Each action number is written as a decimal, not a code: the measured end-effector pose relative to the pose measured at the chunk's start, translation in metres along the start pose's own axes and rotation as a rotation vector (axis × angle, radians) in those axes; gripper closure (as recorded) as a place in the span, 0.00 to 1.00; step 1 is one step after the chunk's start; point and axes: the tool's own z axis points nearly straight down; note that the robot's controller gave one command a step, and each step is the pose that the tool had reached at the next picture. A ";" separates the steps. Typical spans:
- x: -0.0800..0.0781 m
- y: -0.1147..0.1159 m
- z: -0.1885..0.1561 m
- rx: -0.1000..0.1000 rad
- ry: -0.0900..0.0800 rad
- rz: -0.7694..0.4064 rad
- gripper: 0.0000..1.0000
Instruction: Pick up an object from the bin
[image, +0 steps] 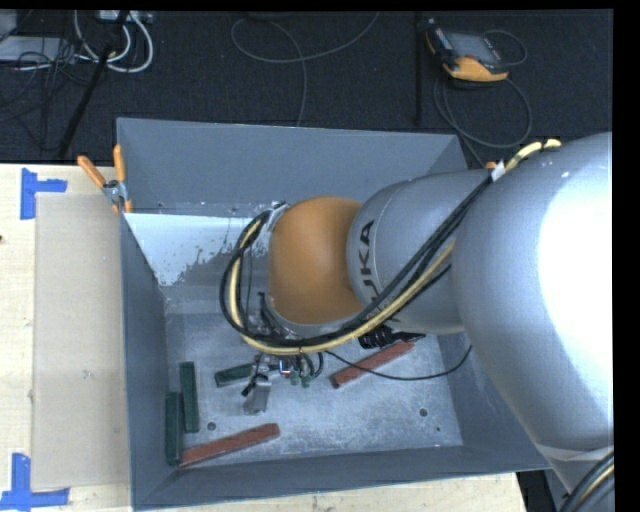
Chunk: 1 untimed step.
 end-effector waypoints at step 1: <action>0.001 0.005 0.031 0.000 0.002 0.119 0.00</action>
Offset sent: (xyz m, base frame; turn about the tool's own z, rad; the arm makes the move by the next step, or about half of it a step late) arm 0.0001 0.0056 -0.0293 0.1194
